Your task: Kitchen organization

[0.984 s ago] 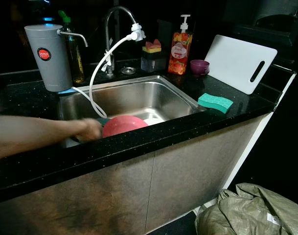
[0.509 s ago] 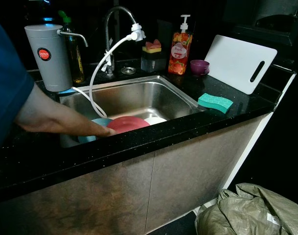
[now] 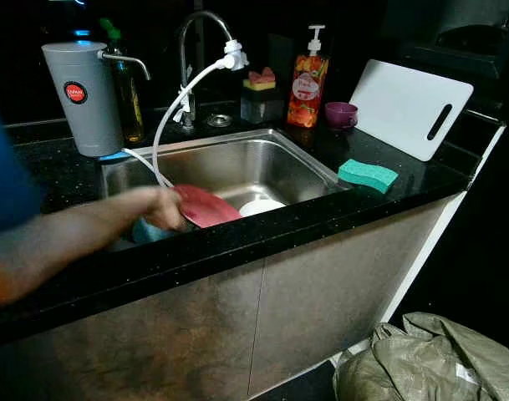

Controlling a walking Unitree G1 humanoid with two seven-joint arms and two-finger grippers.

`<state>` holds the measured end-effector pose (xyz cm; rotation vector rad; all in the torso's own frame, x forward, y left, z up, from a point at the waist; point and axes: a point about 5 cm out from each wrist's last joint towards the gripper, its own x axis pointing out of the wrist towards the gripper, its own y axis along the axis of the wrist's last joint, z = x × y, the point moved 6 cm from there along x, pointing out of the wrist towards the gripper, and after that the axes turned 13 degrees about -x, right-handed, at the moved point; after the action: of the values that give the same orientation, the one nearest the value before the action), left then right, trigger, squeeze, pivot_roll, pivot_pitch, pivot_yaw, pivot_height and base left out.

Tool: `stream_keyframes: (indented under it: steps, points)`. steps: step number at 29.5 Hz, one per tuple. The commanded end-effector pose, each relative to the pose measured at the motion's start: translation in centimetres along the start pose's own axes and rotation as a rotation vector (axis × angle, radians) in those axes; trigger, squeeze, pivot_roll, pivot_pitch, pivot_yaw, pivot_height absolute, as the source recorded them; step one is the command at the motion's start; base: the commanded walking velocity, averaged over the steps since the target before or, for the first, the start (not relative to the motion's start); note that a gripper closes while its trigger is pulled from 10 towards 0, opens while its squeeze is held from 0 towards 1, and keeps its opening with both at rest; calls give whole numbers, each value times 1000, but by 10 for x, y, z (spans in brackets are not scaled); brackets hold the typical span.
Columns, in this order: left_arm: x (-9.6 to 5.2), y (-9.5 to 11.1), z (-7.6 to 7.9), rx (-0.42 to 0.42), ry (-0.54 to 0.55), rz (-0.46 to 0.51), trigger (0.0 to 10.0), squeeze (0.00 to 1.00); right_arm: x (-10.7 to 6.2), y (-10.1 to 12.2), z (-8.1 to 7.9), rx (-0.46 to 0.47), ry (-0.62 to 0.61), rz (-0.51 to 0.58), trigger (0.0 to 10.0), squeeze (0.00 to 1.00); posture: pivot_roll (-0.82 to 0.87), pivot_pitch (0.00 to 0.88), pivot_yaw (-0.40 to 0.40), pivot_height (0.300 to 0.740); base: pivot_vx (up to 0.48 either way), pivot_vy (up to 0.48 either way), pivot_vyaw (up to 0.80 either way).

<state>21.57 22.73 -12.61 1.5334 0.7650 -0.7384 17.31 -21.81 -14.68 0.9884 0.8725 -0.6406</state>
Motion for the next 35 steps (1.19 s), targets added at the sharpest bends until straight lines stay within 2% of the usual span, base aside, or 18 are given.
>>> stream_keyframes:
  steps: [1, 35]
  points:
    - [-2, -10, -1, 6, 4, -31, 10000, 0, -1, -8, -3, 3, 7, -23, 10000, 0, 6, 112, -21, 740, 0, 0, 0]
    - [0, -3, 0, 11, -4, -14, 10000, 0, -1, -7, -1, -1, 3, -19, 10000, 0, 3, 101, -20, 740, 0, 0, 0]
